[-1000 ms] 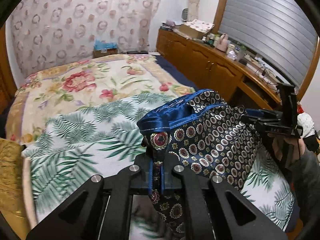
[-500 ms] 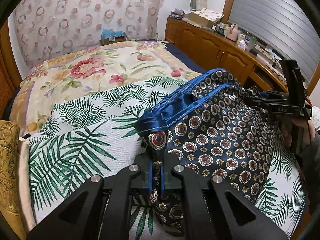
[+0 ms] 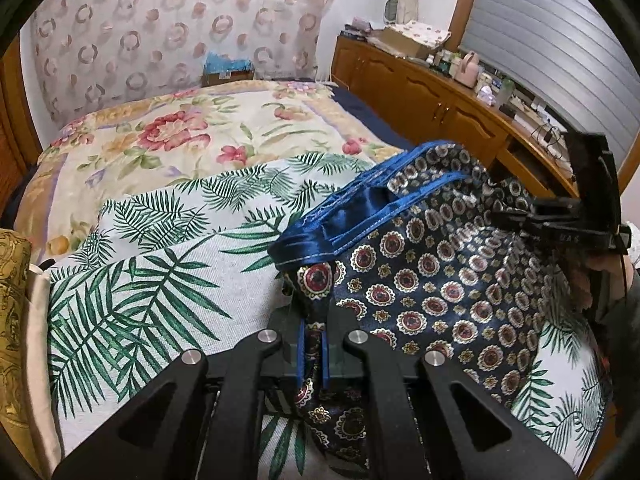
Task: Fold small clothes
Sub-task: 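Lift the folded navy shirt off the sheet with both tools, then carry the folded shirt onto the pile by the wardrobe with both tools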
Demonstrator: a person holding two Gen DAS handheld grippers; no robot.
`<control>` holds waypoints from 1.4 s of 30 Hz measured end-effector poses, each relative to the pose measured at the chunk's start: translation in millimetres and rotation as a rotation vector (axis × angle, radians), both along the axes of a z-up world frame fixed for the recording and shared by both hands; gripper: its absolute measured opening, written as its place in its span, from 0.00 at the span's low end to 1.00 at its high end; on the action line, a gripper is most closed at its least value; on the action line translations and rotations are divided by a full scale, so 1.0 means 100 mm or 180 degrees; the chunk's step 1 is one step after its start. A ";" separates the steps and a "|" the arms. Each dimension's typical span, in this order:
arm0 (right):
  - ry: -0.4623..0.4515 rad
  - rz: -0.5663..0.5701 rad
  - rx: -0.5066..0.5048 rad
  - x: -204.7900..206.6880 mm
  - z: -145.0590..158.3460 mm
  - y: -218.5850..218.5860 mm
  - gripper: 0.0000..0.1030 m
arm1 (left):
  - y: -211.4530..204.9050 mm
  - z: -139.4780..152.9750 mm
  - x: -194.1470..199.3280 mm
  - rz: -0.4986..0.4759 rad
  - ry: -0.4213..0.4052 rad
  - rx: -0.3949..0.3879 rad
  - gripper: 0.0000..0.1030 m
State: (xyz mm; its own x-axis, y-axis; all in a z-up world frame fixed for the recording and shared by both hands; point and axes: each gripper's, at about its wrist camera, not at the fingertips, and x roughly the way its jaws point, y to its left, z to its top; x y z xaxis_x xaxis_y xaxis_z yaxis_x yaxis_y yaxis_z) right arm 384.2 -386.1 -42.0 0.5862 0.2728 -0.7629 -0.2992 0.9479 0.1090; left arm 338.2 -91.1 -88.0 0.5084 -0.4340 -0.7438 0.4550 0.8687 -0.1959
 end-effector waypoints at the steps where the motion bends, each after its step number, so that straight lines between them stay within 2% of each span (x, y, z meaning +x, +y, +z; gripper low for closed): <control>1: -0.0007 0.0011 0.0003 -0.01 0.00 0.02 0.16 | 0.00 0.04 -0.03 -0.0002 -0.0034 -0.0010 0.06; 6: -0.0185 -0.0010 -0.0154 -0.17 0.10 0.09 0.10 | 0.06 0.31 -0.23 -0.0015 -0.0212 -0.0167 0.06; 12: -0.0545 0.0049 -0.0104 -0.48 0.33 0.28 0.09 | 0.29 0.72 -0.64 0.0007 -0.0519 -0.0338 0.06; 18: -0.0826 0.0283 -0.0056 -0.76 0.58 0.65 0.09 | 0.76 1.04 -1.09 0.0157 -0.0776 -0.0434 0.06; 23: -0.1011 0.0604 -0.0063 -0.86 0.74 1.11 0.09 | 1.30 1.21 -1.46 0.0452 -0.0983 -0.0436 0.06; 27: -0.1148 0.0897 -0.0094 -0.85 0.86 1.58 0.09 | 1.79 1.23 -1.73 0.0742 -0.1091 -0.0447 0.06; 32: -0.1268 0.1257 -0.0223 -0.62 0.96 2.24 0.09 | 2.33 1.17 -1.84 0.1120 -0.1136 -0.0481 0.06; 37: -0.1326 0.1547 -0.0397 -0.19 0.95 2.81 0.09 | 2.80 0.95 -1.81 0.1501 -0.1052 -0.0543 0.06; 42: -0.1359 0.1792 -0.0650 0.24 0.80 3.40 0.09 | 3.04 0.69 -1.71 0.1696 -0.0918 -0.0527 0.06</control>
State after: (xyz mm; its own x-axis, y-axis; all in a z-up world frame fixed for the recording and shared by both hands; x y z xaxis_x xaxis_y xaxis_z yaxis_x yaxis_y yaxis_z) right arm 408.5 -46.4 37.9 0.6566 0.4970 -0.5673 -0.7237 0.6270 -0.2883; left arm 167.5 212.4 -19.4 0.8568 -0.1634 -0.4891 0.0225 0.9594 -0.2812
